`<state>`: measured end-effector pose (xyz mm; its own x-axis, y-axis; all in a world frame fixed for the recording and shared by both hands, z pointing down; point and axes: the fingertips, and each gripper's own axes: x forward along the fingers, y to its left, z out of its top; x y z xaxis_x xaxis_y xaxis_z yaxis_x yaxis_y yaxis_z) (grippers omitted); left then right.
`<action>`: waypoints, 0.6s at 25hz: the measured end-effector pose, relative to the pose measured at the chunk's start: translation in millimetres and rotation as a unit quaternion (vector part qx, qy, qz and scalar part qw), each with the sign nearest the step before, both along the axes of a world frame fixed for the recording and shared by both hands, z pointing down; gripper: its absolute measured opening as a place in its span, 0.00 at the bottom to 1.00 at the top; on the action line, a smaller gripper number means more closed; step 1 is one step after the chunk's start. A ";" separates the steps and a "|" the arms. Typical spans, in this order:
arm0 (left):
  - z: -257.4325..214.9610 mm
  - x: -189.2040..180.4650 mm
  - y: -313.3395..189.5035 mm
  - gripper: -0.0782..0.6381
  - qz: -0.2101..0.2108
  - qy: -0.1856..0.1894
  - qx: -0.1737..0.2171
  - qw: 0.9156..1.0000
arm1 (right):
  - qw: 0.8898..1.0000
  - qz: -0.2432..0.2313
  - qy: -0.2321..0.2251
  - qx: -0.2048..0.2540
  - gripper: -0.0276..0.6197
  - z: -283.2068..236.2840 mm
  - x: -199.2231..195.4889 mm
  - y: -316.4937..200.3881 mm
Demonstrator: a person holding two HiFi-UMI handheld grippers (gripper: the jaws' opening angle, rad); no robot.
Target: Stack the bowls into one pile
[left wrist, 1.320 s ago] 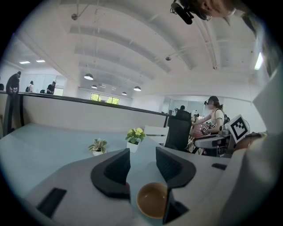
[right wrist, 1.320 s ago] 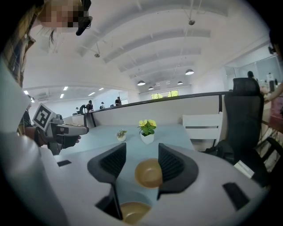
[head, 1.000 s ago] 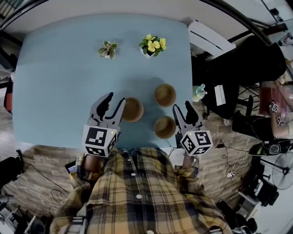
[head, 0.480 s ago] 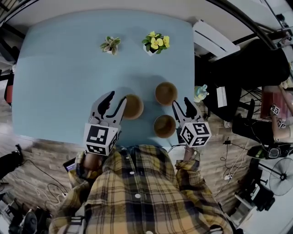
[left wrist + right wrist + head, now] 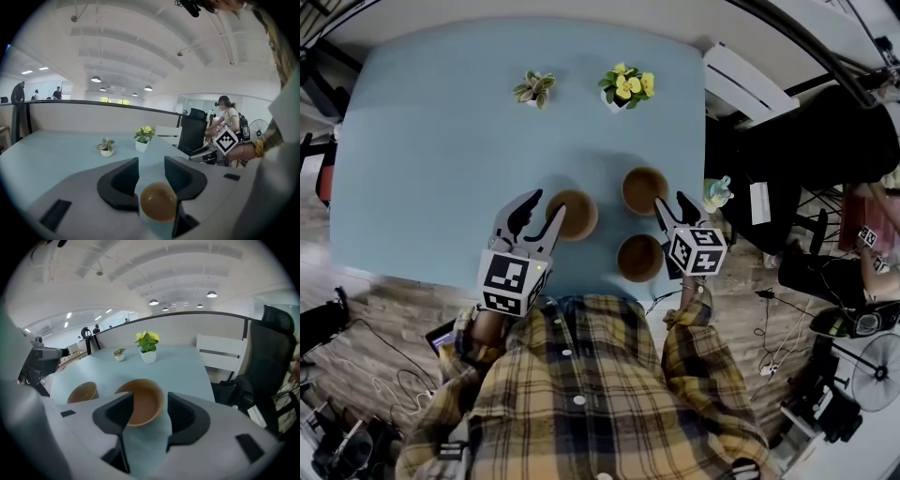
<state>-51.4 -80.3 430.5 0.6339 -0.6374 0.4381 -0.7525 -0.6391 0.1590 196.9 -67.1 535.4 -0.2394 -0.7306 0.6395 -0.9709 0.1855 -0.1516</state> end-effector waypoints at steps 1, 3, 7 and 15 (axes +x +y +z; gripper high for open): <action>1.1 1.1 1.6 0.33 0.001 -0.002 -0.001 1.000 | 1.000 0.001 -0.001 -0.006 0.37 4.5 1.3 -2.4; 2.3 2.9 4.7 0.33 0.003 -0.006 0.000 1.000 | 1.000 0.005 -0.002 -0.016 0.37 12.4 4.4 -6.7; 2.0 3.9 9.7 0.33 0.005 -0.012 0.003 1.000 | 0.999 0.007 0.018 -0.030 0.37 23.3 12.1 -10.9; 3.7 4.9 13.4 0.33 0.002 -0.016 0.004 1.000 | 0.998 -0.011 0.040 -0.050 0.37 41.3 14.8 -20.7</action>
<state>-46.5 -66.9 434.2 0.6213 -0.6384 0.4543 -0.7551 -0.6426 0.1297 211.6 -87.8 576.7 -0.2002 -0.6565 0.7273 -0.9764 0.1949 -0.0928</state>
